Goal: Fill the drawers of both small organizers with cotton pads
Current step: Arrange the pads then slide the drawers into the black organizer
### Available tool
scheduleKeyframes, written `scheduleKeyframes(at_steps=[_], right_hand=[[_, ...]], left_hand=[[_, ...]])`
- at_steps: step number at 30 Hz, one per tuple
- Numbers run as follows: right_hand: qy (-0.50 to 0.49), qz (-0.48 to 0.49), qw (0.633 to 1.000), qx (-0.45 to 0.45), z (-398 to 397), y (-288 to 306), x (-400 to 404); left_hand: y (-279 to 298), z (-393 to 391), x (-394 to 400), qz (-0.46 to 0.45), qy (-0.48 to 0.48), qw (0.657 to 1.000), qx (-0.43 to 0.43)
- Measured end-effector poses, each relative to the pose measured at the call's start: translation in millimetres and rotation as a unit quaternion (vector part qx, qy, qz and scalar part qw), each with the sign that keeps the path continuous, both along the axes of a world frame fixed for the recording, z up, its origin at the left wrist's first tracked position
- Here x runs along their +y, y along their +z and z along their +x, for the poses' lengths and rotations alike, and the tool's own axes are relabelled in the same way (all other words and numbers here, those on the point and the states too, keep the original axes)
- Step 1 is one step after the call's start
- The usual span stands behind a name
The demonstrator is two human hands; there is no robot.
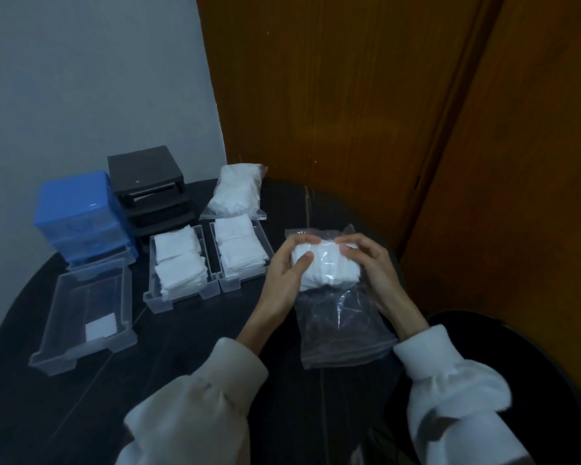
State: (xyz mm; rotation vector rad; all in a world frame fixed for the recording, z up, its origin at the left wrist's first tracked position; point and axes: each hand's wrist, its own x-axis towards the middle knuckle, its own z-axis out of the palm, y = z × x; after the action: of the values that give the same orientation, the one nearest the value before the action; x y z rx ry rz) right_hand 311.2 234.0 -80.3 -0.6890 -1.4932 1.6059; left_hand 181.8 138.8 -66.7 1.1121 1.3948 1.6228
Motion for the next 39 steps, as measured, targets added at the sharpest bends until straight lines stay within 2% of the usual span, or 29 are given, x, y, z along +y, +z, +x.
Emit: scheduleKeyframes(at_steps=[7, 17, 25, 29, 32, 36, 39], right_hand=[[0.002, -0.003, 1.000, 0.012, 1, 2, -2], [-0.007, 0.006, 1.000, 0.001, 1, 3, -4], [-0.007, 0.048, 0.998, -0.027, 0, 3, -7], [0.063, 0.056, 0.996, -0.004, -1, 3, -8], [0.085, 0.050, 0.995, 0.003, -2, 4, -9], [-0.002, 0.054, 0.998, 0.038, -1, -2, -3], [-0.021, 0.027, 0.998, 0.058, -1, -4, -1]], left_hand=[[4, 1, -1, 0.006, -0.002, 1.000, -0.021], [2, -3, 1, 0.001, 0.056, 0.996, -0.064], [1, -6, -1, -0.005, 0.099, 0.995, -0.015], [1, -12, -1, 0.022, 0.128, 0.991, -0.010], [7, -13, -3, 0.026, 0.108, 0.994, 0.003], [7, -4, -4, 0.017, 0.015, 0.998, -0.054], [1, 1, -3, 0.022, 0.015, 0.999, 0.035]])
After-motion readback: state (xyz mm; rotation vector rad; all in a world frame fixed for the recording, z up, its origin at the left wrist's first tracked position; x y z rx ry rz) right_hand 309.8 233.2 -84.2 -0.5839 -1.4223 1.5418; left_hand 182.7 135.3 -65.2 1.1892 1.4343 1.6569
